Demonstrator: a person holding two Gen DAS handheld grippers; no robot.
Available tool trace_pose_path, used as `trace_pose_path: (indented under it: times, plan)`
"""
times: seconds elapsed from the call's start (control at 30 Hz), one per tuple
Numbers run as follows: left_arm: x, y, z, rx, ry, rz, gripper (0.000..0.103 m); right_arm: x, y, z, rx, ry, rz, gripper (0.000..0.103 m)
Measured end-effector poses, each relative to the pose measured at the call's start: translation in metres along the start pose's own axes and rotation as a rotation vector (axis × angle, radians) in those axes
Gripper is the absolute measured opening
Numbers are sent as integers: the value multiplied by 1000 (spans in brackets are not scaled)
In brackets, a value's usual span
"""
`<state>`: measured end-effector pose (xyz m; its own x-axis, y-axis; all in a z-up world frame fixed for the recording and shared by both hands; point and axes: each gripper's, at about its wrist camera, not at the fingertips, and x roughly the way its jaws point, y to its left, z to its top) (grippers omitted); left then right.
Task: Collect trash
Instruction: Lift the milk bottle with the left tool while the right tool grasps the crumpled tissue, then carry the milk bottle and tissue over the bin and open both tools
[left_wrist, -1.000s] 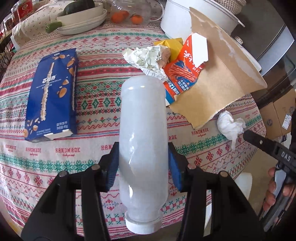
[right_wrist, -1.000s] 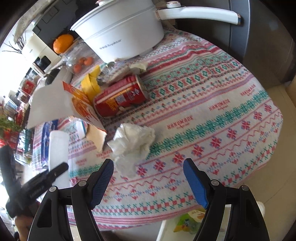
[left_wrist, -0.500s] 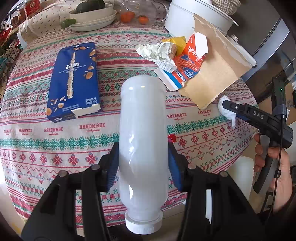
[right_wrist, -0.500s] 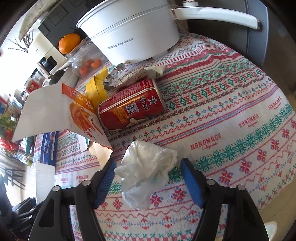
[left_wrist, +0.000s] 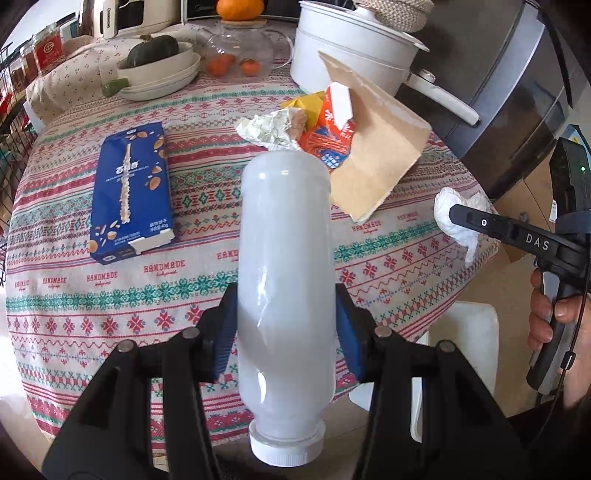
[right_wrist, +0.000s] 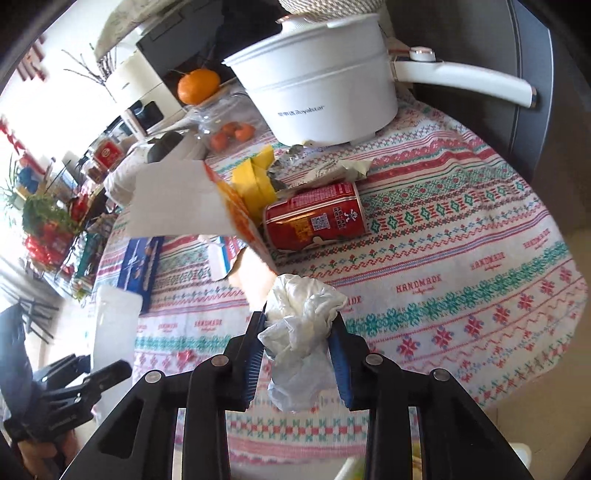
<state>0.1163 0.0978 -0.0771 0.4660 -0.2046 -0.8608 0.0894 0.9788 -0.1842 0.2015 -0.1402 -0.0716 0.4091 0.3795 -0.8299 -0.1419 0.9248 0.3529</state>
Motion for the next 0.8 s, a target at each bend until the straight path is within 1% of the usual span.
trace_pose_path:
  times: [0.17, 0.27, 0.4, 0.5, 0.6, 0.7, 0.8]
  plan:
    - [-10, -27, -6, 82, -18, -32, 51, -39, -3, -16, -27, 3, -3, 34]
    - [-14, -46, -11, 130, -25, -52, 51, -59, -14, -26, -27, 8, -13, 34]
    - [-17, -78, -23, 211, -16, -104, 51, -82, -34, -44, -14, 17, -26, 34]
    - [-15, -106, -38, 294, 8, -148, 51, -96, -50, -58, 0, 31, -34, 34]
    - [-9, -134, -54, 383, 42, -175, 51, -107, -68, -76, 22, 45, -28, 34]
    - [0, -158, -68, 458, 88, -190, 51, -109, -90, -93, 66, 72, -27, 34]
    - [11, -177, -80, 508, 137, -208, 51, -106, -110, -108, 97, 105, -54, 34]
